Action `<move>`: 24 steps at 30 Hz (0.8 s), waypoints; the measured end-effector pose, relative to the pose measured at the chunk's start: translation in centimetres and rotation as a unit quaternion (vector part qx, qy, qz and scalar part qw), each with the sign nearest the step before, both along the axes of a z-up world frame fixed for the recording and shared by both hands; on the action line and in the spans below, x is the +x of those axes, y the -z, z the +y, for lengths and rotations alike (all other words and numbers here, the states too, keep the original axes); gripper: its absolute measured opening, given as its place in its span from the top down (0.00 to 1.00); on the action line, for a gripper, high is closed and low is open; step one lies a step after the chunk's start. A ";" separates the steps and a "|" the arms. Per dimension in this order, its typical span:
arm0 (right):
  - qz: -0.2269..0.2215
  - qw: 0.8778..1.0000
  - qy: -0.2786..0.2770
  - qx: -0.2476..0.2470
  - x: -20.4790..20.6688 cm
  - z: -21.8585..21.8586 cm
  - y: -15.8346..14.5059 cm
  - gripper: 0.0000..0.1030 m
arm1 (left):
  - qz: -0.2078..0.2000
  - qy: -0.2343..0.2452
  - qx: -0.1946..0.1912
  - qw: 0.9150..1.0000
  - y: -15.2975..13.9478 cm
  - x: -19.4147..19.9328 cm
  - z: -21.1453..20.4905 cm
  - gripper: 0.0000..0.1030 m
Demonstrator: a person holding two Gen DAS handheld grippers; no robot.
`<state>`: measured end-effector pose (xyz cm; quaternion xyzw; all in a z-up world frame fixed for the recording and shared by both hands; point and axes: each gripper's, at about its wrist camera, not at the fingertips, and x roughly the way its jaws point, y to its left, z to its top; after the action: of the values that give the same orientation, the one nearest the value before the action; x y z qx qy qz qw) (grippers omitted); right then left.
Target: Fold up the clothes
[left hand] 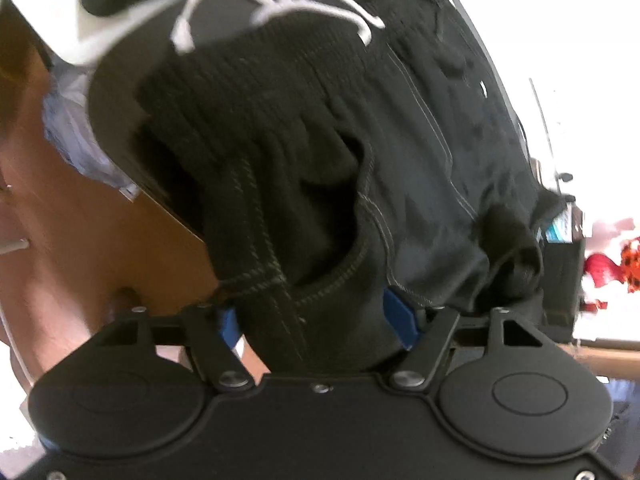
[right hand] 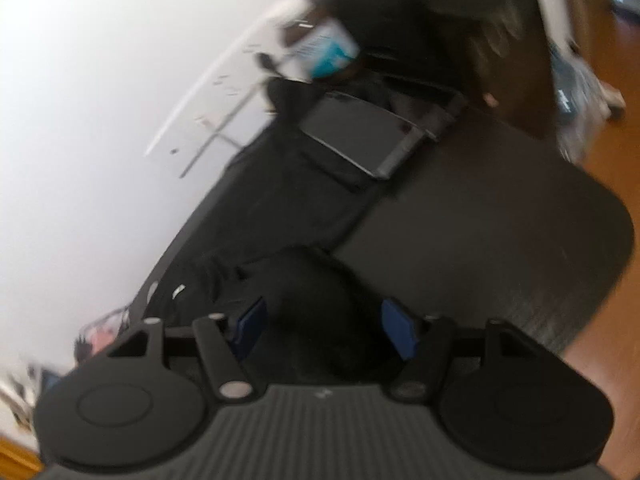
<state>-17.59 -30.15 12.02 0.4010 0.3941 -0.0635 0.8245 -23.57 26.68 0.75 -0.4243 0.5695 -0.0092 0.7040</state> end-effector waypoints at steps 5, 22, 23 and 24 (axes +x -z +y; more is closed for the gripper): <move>0.021 0.996 0.020 0.079 -2.3 -0.4 2.1 0.38 | -0.022 0.014 -0.011 1.000 -0.7 0.4 0.1 0.88; -0.312 0.943 0.040 0.106 -4.0 -1.0 -5.8 0.99 | -0.177 -0.045 -0.008 0.983 -8.2 2.3 3.4 0.94; -0.288 0.953 0.045 0.087 -4.5 -1.6 -5.6 0.99 | -0.165 -0.039 -0.010 0.985 -7.6 2.1 3.2 0.95; -0.254 0.963 0.047 0.075 -5.1 -2.3 -4.8 0.98 | -0.153 -0.034 -0.011 0.988 -7.1 2.0 3.0 0.95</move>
<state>-22.67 -32.41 16.81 0.4829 0.1559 0.0313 0.8611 -21.60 29.67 7.84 -0.4450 0.4400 -0.0567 0.7779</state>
